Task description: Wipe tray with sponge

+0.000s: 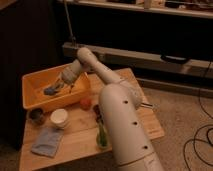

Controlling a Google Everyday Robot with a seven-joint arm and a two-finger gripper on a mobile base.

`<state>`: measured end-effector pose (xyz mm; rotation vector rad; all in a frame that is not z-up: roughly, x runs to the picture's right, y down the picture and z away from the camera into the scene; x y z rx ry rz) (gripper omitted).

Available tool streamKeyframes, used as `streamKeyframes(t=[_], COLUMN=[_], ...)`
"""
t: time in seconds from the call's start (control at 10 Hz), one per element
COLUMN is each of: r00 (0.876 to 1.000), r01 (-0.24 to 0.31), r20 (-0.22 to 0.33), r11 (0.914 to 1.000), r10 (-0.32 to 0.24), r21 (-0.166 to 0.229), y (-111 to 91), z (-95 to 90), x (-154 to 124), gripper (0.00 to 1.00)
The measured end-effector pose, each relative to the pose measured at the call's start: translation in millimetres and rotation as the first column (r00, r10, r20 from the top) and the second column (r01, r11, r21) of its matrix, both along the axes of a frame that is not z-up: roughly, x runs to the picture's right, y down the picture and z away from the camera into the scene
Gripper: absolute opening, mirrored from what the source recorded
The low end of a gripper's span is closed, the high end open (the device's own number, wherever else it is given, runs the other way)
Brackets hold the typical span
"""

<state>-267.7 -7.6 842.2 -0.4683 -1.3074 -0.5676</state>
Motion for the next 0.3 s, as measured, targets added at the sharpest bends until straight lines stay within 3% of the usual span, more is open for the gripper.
streamKeyframes(t=[0.3], r00=[0.993], r01=[-0.083], r20=[-0.081], r11=[0.9965], r10=[0.081], r21=[-0.014], y=[-12.4], z=[20.7], x=[49.1], gripper=[0.09])
